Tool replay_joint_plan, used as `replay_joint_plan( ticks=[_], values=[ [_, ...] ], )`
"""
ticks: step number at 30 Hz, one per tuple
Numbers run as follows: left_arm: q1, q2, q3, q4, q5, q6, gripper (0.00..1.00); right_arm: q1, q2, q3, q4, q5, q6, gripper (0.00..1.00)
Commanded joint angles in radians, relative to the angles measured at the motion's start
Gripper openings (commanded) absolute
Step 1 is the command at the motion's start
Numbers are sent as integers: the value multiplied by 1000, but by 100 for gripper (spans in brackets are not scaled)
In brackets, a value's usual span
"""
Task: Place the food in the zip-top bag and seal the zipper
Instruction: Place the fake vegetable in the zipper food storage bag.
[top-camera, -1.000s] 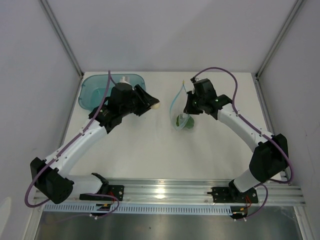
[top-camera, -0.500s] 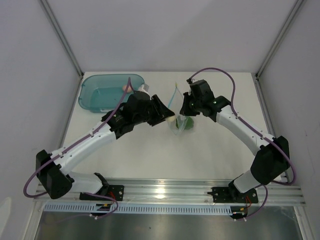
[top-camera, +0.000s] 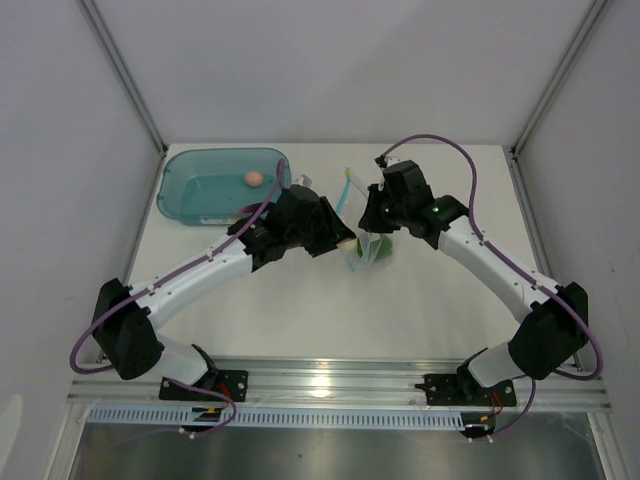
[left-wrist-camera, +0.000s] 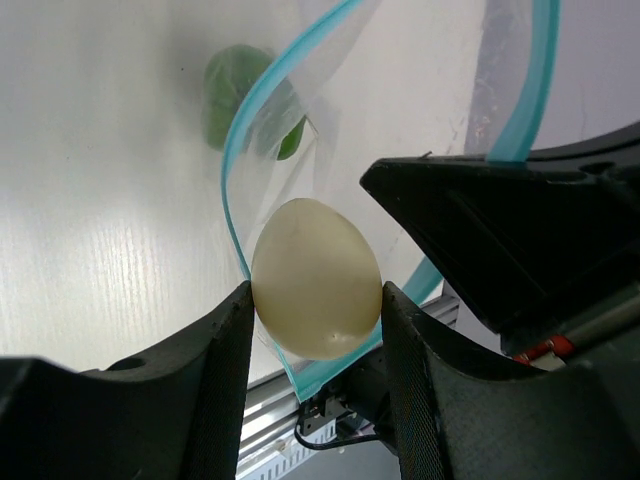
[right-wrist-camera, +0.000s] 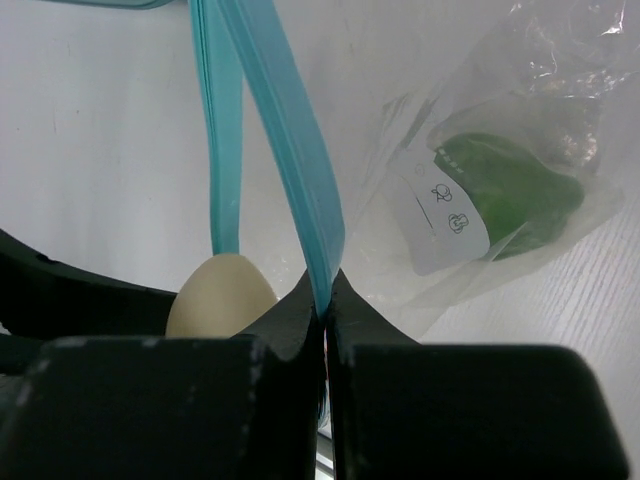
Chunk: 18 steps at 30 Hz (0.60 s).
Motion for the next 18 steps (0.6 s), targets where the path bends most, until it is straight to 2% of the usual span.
replay_joint_plan(
  ticks=[1,11,13,14,15,17,18],
  values=[
    [-9,19,48,36,-2,-15,1,11,-36,-9,15,-1,13,0],
    [-7,51,57,34,-2,-10,1,12,-40,-4,13,1,12,0],
    [-7,58,66,30,-2,-7,8,12,-40,-6,13,1,13,0],
    [-7,61,68,30,25,-4,15,12,-40,-7,12,1,13,0],
    [-9,61,71,30,24,-4,30,12,-42,-7,10,2,13,0],
    [-7,61,74,24,21,-4,46,12,-45,-9,9,4,10,0],
    [-7,62,73,18,15,-4,57,12,-46,-9,7,6,10,0]
  ],
)
